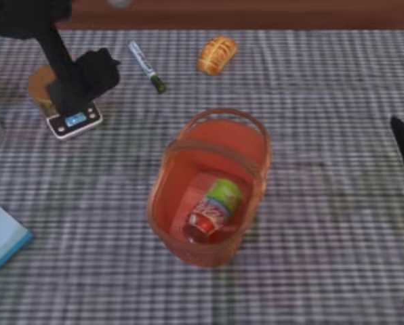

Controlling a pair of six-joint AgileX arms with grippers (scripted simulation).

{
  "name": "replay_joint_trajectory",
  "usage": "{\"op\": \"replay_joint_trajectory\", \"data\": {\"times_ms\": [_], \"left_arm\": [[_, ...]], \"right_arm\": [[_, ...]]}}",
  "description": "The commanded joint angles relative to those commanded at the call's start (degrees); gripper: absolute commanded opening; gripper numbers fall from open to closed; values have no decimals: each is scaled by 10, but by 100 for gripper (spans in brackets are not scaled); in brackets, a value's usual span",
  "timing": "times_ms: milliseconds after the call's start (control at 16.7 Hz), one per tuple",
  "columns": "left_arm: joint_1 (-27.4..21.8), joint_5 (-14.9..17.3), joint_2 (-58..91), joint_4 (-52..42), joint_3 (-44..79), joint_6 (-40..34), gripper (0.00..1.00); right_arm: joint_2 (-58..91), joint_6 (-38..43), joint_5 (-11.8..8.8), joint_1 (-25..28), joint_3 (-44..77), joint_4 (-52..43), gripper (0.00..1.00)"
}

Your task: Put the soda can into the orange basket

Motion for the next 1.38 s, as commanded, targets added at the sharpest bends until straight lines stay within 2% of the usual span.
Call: {"op": "replay_joint_trajectory", "data": {"times_ms": [300,420,600,780,1140,1380], "left_arm": [[-69,-3,268,-161,224,125,100],[-90,-2,356,-220,284,165,100],[-114,2,454,-292,341,208,100],[-126,5,499,-330,365,228,100],[-124,5,502,-329,362,229,100],[-126,5,496,-294,321,229,100]], "right_arm": [[-255,2,117,-34,-110,-121,100],[-339,3,154,-44,-142,-159,100],[-430,6,192,-55,-174,-199,100],[-470,8,210,-60,-189,-218,100],[-473,8,211,-60,-190,-220,100],[-473,8,211,-60,-190,-220,100]]}}
